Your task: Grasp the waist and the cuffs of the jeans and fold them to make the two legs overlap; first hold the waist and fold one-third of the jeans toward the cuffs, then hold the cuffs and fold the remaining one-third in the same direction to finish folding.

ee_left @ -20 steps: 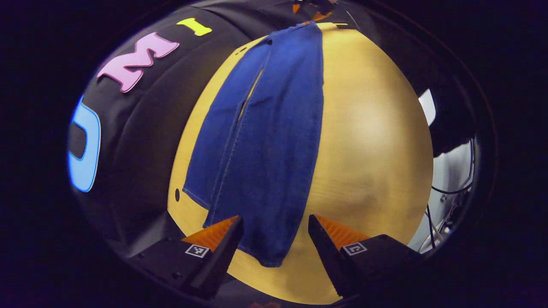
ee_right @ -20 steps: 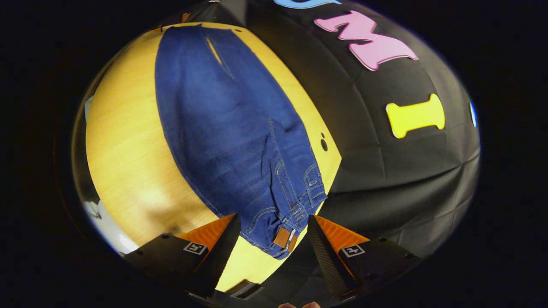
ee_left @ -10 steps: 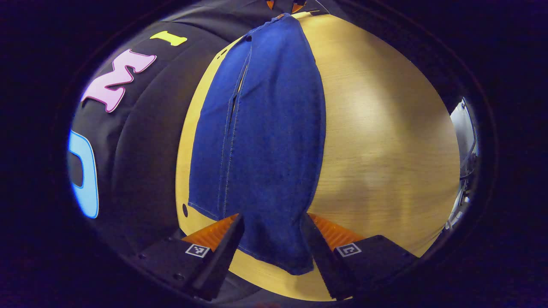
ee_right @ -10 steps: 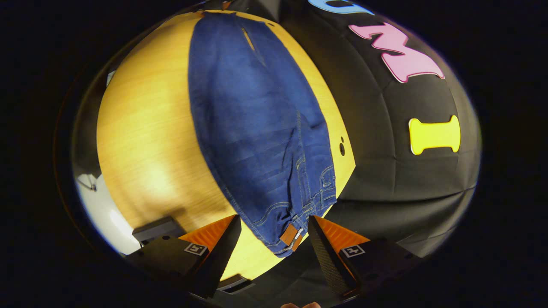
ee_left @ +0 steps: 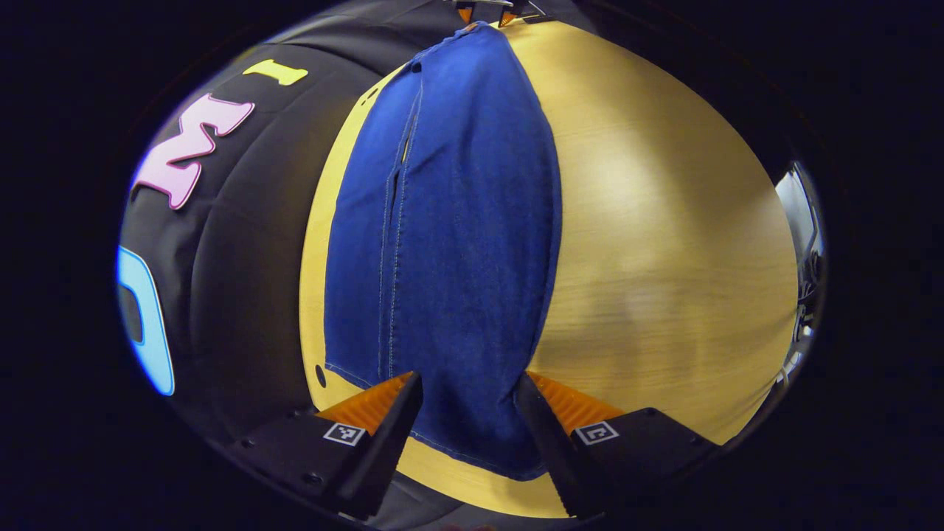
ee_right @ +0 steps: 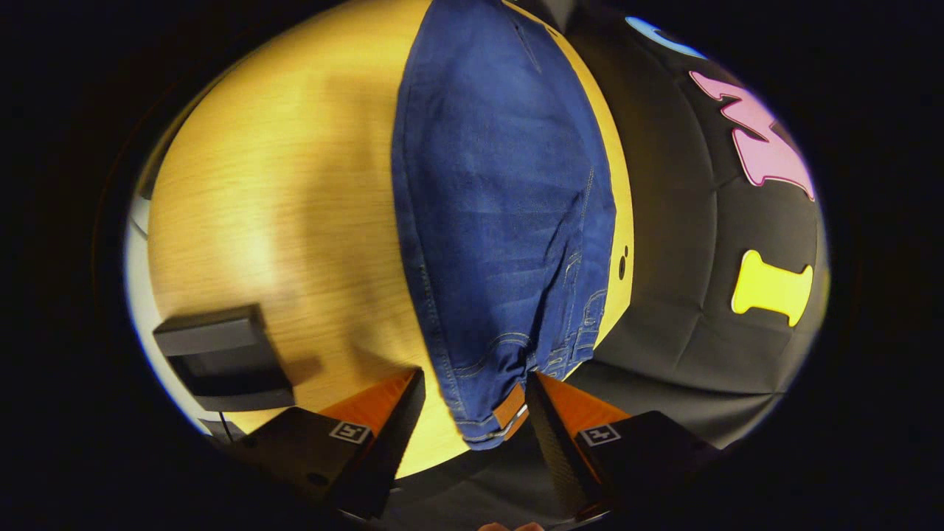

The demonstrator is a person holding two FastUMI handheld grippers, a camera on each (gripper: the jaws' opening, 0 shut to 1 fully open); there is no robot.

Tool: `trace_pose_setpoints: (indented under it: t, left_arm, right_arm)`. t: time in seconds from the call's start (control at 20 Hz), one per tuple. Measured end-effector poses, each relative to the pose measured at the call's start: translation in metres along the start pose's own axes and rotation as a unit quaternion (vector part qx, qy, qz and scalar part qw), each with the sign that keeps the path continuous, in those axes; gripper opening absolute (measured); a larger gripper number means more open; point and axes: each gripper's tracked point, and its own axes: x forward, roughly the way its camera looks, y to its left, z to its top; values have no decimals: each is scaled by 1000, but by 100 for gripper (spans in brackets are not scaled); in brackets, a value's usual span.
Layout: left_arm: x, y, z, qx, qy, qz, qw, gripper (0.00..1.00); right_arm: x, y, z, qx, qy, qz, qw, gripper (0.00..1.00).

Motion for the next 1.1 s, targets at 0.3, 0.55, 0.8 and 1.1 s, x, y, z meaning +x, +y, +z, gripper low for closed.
trace_pose_setpoints:
  t: [0.3,0.55,0.8,1.1]
  left_arm:
    - [8,0,6,-11,-8,-10,1000,62]
    - [13,-8,5,-30,6,-10,999,14]
    - [13,-5,5,-86,15,-23,996,6]
    - [5,0,9,-144,27,-59,987,6]
  right_arm:
    - [14,7,6,22,18,7,1000,53]
    - [17,12,2,116,43,33,992,18]
    - [19,10,2,166,54,63,983,5]
    - [8,0,4,233,50,49,970,5]
